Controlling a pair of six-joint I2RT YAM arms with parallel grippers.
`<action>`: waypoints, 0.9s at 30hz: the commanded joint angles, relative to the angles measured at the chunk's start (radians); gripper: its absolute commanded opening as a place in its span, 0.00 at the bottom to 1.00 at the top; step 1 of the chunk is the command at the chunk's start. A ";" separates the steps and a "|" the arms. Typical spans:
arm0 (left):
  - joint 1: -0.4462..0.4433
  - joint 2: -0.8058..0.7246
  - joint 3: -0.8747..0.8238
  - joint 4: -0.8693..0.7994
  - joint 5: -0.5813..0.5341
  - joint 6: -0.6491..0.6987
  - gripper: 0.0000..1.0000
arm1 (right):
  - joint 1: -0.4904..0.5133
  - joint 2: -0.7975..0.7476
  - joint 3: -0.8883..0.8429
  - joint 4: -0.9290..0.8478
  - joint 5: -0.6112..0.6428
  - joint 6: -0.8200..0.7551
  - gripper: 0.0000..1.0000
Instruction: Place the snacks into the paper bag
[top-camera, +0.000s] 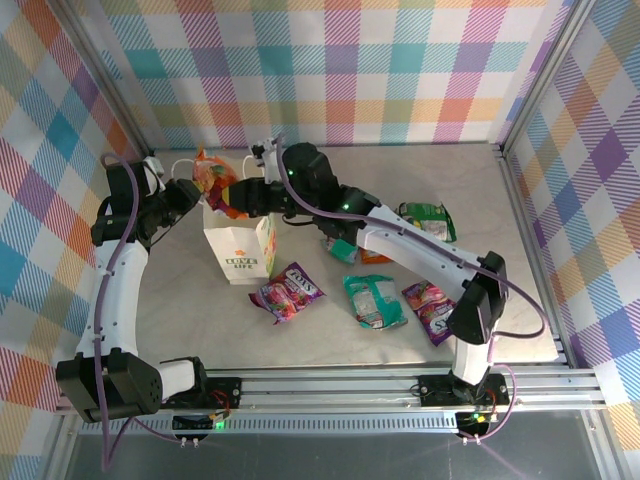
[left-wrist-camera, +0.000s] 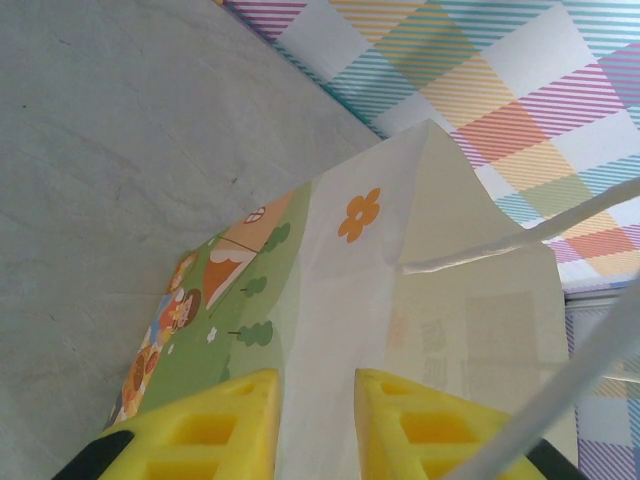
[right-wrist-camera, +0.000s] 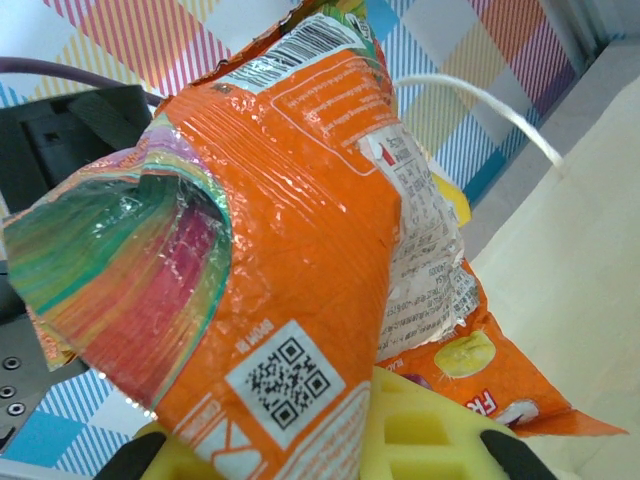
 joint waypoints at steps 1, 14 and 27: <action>0.020 -0.016 -0.008 0.013 0.015 0.005 0.26 | -0.002 0.039 0.044 0.063 -0.037 0.033 0.16; 0.023 -0.010 -0.011 0.011 0.017 0.014 0.25 | -0.004 0.139 0.162 -0.075 0.089 -0.038 0.16; 0.025 -0.011 -0.016 0.005 0.017 0.018 0.23 | -0.002 0.114 0.132 -0.152 0.300 -0.035 0.16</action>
